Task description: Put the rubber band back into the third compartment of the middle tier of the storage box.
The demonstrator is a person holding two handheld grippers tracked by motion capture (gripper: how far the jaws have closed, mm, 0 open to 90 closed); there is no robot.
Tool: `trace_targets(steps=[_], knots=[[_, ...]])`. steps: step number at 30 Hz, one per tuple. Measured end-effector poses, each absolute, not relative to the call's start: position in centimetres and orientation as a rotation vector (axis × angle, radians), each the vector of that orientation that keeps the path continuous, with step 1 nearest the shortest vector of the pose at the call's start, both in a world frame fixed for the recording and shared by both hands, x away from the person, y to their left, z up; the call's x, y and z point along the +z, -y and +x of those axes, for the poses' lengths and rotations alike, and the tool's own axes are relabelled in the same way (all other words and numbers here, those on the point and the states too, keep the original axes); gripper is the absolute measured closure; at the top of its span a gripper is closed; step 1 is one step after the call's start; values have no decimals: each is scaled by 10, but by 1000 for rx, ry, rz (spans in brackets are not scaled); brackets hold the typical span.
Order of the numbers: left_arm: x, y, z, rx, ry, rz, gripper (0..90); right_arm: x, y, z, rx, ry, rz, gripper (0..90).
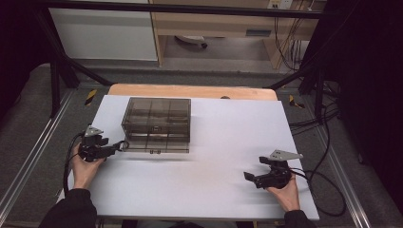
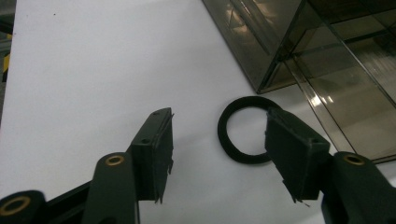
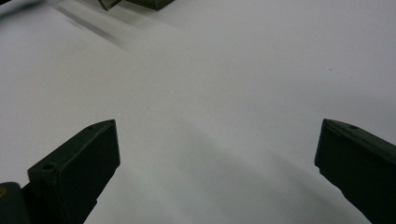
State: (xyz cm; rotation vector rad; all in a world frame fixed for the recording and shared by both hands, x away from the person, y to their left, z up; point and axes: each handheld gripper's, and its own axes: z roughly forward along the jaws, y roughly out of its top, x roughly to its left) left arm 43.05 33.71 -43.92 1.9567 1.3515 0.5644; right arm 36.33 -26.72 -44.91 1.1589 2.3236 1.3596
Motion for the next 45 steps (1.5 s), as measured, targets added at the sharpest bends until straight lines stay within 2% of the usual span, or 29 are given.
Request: trace_targets(steps=[33, 45], knots=[[-448, -328, 435, 579, -1370, 1978, 765, -450, 267, 364, 1354, -2327, 1159, 7], [-449, -326, 435, 576, -1369, 1984, 822, -450, 267, 363, 1355, -2326, 1161, 7]])
